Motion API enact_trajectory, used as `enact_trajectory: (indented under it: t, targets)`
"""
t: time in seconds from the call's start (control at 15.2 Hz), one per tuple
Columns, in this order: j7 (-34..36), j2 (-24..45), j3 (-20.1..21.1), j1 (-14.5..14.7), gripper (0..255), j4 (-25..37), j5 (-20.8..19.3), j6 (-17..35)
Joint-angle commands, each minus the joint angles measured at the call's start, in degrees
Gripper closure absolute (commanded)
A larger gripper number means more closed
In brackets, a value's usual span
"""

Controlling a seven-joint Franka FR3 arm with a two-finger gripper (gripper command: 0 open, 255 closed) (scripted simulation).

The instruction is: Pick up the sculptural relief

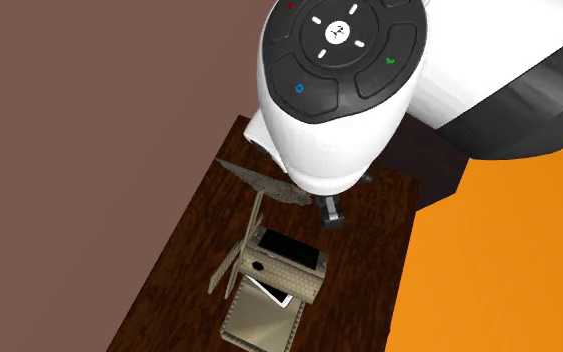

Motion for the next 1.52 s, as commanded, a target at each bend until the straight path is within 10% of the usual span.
enact_trajectory:
  t: [0.0,0.59,0.66,1.45]
  targets:
    - [1.2,2.1,-0.3,-0.2,0,0.9,0.1,0.8]
    - [1.2,4.2,-0.3,-0.2,0,-1.6,0.1,5.5]
    - [1.2,4.2,-0.3,-0.2,255,-1.6,0.1,5.5]
    - [1.2,3.2,-0.3,-0.2,255,-0.5,0.1,3.3]
